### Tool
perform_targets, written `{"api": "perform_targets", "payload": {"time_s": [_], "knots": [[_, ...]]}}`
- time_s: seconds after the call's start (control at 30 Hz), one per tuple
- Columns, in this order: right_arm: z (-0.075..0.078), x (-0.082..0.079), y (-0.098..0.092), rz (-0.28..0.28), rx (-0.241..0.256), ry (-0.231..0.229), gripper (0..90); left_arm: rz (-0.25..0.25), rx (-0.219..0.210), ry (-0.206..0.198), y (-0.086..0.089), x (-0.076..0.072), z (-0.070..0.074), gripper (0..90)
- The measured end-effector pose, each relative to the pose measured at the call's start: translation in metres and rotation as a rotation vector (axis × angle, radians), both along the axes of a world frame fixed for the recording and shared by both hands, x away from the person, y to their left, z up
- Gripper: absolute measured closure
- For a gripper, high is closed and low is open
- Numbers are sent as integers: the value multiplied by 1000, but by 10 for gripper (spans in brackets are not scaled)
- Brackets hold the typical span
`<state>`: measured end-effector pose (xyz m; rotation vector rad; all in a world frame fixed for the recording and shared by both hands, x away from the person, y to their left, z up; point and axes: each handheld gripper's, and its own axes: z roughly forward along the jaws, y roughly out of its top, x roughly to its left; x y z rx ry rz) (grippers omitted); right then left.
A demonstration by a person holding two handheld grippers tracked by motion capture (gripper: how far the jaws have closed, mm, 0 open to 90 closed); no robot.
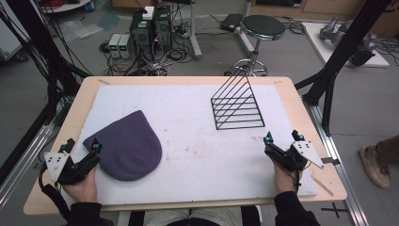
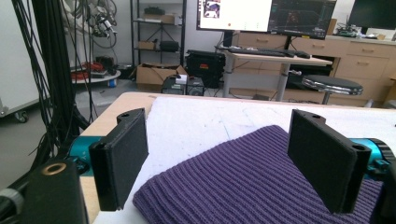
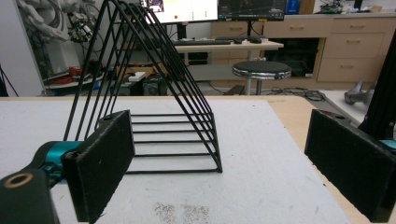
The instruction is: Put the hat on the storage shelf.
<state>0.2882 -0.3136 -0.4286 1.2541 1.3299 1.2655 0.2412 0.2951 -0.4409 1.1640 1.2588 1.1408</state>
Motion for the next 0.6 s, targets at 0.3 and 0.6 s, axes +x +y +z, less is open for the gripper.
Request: {"api": "perform_targets", "payload": {"time_s": [0.3,0.6], "knots": [[0,0,-1,3,16,5,75,-5,1,1,0,-1,0,213],[-2,2,-2,7,31,23,75,-15,-1,3,0,0,0,211]]}}
